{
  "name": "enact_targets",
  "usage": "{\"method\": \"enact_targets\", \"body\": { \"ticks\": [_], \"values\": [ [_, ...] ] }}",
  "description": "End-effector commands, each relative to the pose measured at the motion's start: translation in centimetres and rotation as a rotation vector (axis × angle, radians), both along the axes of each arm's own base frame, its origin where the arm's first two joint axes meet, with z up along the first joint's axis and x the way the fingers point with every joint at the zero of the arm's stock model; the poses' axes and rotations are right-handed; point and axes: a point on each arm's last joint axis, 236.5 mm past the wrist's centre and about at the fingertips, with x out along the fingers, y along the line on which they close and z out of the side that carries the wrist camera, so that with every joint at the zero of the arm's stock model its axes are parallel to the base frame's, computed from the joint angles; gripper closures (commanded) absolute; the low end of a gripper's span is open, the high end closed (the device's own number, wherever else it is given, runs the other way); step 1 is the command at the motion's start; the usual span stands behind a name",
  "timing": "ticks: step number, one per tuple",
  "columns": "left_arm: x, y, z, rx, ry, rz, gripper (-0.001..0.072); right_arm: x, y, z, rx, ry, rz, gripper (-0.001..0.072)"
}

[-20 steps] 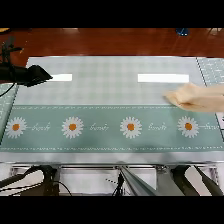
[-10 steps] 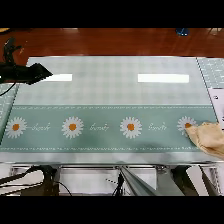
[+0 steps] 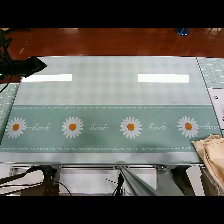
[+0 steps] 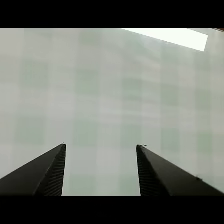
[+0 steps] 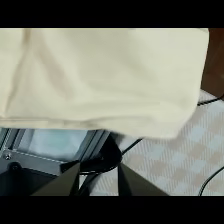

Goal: Fold the shirts.

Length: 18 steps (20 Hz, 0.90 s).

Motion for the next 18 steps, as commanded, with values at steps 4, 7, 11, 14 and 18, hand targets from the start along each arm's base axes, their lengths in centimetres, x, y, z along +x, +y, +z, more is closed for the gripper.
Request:
{"method": "enact_targets", "body": {
  "ticks": [4,7,11,14,18],
  "values": [
    [0.3,0.2,0.1,0.005,-0.012,0.01,0.019,0.3,1.2,-1.2,0.025,-0.024,0.032,0.0362],
    [-0.9,-1.2,-0.6,-0.015,0.042,-0.041,0.0189,10.4,1.4,-1.0,0.036,-0.422,0.256,0.0412],
    [-2.9,-6.5,-1.2,0.013,0.09,-0.234,0.019,23.5,5.9,2.6,0.075,-0.84,0.516,0.0422],
    [-5.3,-10.8,-2.1,0.151,0.173,-0.378,0.0188,30.7,12.3,3.6,0.121,-0.959,0.789,0.0421],
    [-8.7,-13.7,-2.7,0.343,0.312,-0.442,-0.001,35.6,19.3,2.3,0.085,-0.936,1.044,0.0097]
  ]
}}
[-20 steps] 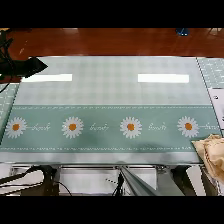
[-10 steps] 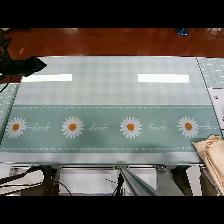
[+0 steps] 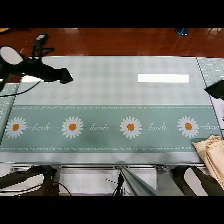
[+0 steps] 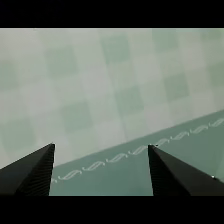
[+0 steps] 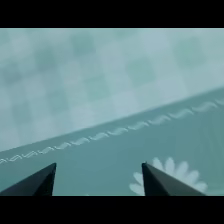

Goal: Fold the shirts.

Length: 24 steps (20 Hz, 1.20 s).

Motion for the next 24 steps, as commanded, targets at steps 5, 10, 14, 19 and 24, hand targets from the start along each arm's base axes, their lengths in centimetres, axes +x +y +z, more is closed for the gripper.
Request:
{"method": "enact_targets", "body": {
  "ticks": [5,10,14,19,24],
  "values": [
    [-3.8,-0.6,-0.6,0.408,0.07,-0.047,-0.0011,3.4,10.0,-3.6,-0.141,0.05,0.287,0.0097],
    [-4.6,-1.0,-0.9,0.387,0.108,-0.034,-0.0005,2.6,9.6,-4.5,-0.142,0.109,0.269,0.01],
    [-4.5,-1.0,-1.0,0.388,0.111,-0.033,-0.0005,2.8,9.6,-4.3,-0.143,0.094,0.268,0.0102],
    [-4.5,-1.0,-1.8,0.394,0.128,-0.036,-0.0005,3.0,9.6,-4.2,-0.143,0.087,0.266,0.0102],
    [-4.5,-1.0,-2.6,0.401,0.149,-0.039,-0.0005,3.0,9.6,-4.2,-0.143,0.087,0.266,0.0103]
  ]
}}
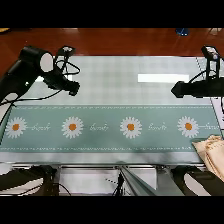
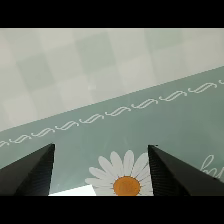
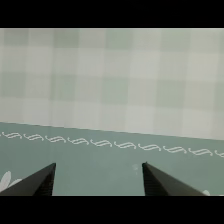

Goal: Fold the shirts.

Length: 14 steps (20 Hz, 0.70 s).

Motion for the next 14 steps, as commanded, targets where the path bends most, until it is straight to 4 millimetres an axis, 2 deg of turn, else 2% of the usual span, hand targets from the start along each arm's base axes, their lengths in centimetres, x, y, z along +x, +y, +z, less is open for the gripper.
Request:
{"method": "enact_targets", "body": {
  "ticks": [1,4,6,8,11,14],
  "values": [
    [-0.2,0.1,-0.4,0.007,0.017,0.002,-0.0005,0.0,0.0,0.0,0.0,-0.001,0.001,0.0103],
    [0.5,-0.1,0.1,-0.004,-0.02,-0.011,-0.0005,0.0,0.0,0.0,0.0,-0.001,0.001,0.0103],
    [2.2,-0.7,2.4,-0.059,-0.139,0.015,-0.0005,0.0,0.0,0.0,0.0,-0.001,0.001,0.0102],
    [2.9,-1.0,4.7,-0.123,-0.256,0.052,-0.0005,0.0,0.0,0.0,0.0,-0.001,0.001,0.0102],
    [1.8,-0.5,4.5,-0.133,-0.278,0.057,-0.0005,0.1,0.0,0.1,0.0,-0.003,0.0,0.0103],
    [1.9,-0.5,4.4,-0.133,-0.278,0.057,-0.0005,0.1,0.0,0.1,0.0,-0.004,0.0,0.0103]
  ]
}}
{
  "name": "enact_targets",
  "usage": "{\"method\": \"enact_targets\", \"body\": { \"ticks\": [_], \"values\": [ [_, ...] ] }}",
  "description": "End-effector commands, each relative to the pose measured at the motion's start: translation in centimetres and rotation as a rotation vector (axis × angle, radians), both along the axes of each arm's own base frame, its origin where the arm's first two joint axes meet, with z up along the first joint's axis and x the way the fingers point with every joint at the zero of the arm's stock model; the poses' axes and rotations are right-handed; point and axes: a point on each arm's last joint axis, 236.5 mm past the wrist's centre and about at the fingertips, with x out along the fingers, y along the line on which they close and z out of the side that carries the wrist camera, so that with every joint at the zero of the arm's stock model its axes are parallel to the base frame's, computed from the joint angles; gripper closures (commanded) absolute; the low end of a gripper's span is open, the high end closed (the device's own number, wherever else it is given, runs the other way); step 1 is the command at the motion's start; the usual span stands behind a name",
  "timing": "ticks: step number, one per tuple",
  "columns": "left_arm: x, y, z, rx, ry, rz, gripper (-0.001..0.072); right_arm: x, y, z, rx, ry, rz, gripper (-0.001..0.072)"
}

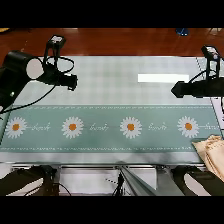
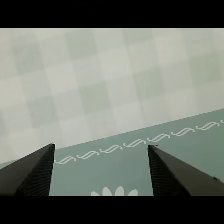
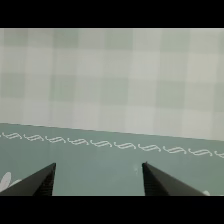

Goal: Fold the shirts.

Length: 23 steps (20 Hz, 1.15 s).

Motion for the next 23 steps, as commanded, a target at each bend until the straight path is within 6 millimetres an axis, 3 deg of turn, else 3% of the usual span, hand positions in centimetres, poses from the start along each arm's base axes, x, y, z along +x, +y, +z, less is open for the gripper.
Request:
{"method": "enact_targets", "body": {
  "ticks": [1,23],
  "values": [
    [0.27,-0.08,0.46,-0.018,-0.036,0.007,-0.0005,0.03,0.02,0.03,0.0,-0.002,0.001,0.0103],
    [0.26,-0.08,0.45,-0.018,-0.035,0.007,-0.0005,0.49,-0.02,0.31,0.0,-0.024,-0.003,0.0103]
  ]
}}
